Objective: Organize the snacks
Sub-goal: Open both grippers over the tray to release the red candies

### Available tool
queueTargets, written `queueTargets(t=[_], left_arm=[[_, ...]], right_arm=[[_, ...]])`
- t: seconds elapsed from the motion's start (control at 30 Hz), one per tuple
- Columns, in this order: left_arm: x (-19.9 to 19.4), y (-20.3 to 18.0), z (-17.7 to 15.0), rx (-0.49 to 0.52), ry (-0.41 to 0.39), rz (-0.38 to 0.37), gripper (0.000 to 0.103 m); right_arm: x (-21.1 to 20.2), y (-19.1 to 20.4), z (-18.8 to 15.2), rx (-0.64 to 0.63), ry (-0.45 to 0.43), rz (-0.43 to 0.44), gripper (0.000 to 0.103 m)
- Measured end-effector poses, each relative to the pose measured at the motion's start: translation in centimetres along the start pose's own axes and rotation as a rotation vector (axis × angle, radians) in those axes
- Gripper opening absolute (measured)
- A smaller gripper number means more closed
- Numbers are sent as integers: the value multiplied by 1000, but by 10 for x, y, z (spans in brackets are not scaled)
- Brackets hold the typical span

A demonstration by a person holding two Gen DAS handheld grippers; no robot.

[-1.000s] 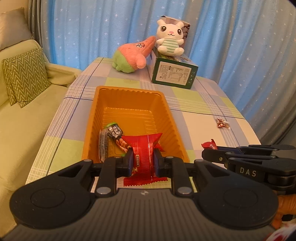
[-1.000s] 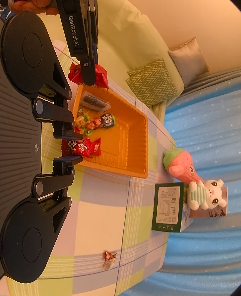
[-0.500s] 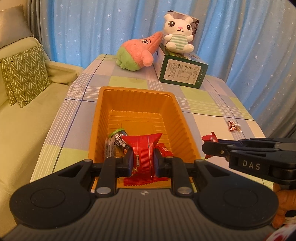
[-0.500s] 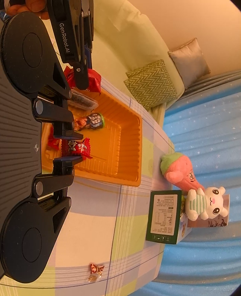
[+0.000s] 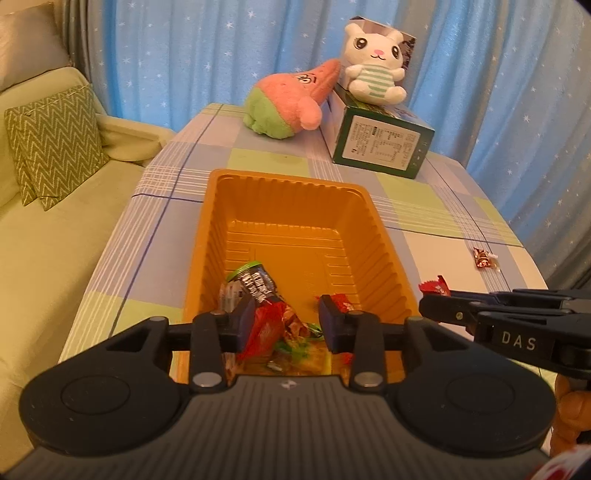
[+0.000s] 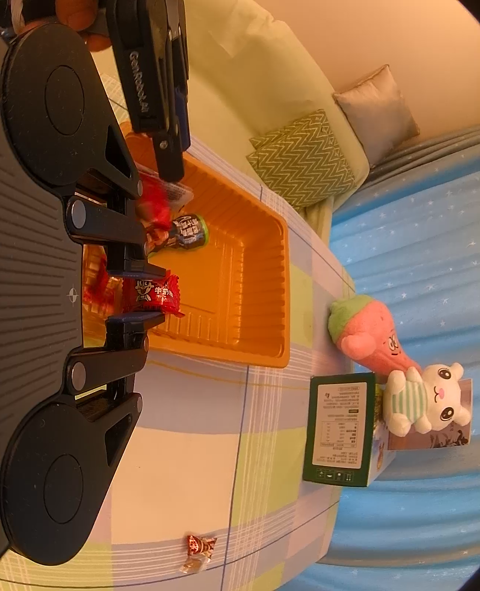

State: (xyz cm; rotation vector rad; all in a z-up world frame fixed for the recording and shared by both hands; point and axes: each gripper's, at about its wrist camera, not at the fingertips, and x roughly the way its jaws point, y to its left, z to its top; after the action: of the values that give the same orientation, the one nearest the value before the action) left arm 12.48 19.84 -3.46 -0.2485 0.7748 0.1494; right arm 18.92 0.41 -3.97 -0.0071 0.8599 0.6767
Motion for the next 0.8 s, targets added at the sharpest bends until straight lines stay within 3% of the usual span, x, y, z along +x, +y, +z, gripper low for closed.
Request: queueTargets(t=[0.5, 0.6, 0.63, 0.67, 0.73, 0.8], left_arm=[[-24, 22, -18, -53, -21, 32, 35], [-28, 24, -19, -59, -25, 42, 43], [-29, 24, -19, -57, -27, 49, 52], [-30, 24, -19, -54, -30, 53, 55], [-32, 24, -20, -52, -32, 54, 57], [-34, 22, -21, -52, -33, 53, 59]], right_arm=[[8, 13, 5, -4, -9, 47, 18], [12, 10, 10, 47, -6, 112, 19], [11, 10, 11, 56, -6, 109, 21], [10, 9, 10, 64, -11, 102, 29], [7, 7, 9, 73, -17, 96, 45], [-4, -5, 2, 109, -28, 68, 46]])
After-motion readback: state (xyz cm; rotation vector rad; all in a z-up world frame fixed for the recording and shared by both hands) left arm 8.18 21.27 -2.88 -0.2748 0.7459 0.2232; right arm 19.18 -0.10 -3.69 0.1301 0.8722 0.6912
